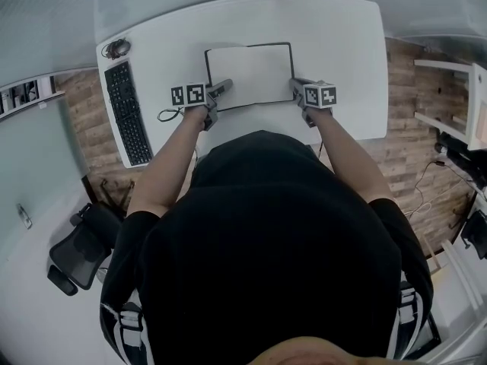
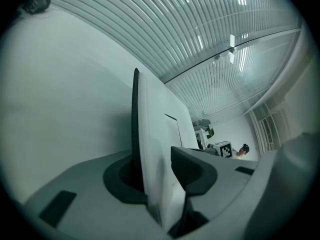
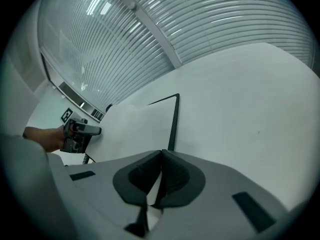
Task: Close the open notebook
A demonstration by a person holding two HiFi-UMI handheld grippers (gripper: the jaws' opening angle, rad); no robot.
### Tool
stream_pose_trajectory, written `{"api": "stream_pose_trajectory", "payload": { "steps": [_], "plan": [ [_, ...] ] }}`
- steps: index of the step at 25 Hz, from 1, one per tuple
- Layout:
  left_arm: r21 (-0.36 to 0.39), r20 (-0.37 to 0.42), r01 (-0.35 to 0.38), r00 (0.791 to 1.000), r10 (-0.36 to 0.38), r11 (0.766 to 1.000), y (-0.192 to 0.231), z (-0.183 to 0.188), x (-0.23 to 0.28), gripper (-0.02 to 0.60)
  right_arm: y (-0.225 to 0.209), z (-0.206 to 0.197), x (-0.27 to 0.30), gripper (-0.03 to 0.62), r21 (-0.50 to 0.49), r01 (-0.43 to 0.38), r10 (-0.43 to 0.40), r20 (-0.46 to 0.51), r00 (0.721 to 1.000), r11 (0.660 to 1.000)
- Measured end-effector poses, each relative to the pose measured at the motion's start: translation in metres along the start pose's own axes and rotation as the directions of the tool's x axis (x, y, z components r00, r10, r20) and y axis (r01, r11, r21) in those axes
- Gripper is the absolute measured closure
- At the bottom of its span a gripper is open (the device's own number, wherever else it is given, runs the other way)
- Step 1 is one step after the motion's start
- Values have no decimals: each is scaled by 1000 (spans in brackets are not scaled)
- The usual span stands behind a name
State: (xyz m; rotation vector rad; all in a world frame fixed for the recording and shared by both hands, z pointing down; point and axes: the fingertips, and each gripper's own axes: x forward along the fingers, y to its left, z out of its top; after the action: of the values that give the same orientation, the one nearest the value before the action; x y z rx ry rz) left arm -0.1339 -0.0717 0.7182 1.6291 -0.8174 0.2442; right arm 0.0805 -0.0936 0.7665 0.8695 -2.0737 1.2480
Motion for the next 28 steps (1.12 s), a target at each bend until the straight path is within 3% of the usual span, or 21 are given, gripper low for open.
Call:
{"api": "stream_pose_trajectory", "payload": {
  "steps": [18, 28],
  "plan": [
    [68, -16, -7, 1000, 8, 998, -17, 5, 0, 403, -1, 2, 6, 559, 10, -30, 30, -25, 999, 999],
    [174, -11, -18, 1000, 20, 985, -45, 11, -7, 397, -2, 0, 4, 559, -29, -22, 20, -41, 999, 999]
  ]
}}
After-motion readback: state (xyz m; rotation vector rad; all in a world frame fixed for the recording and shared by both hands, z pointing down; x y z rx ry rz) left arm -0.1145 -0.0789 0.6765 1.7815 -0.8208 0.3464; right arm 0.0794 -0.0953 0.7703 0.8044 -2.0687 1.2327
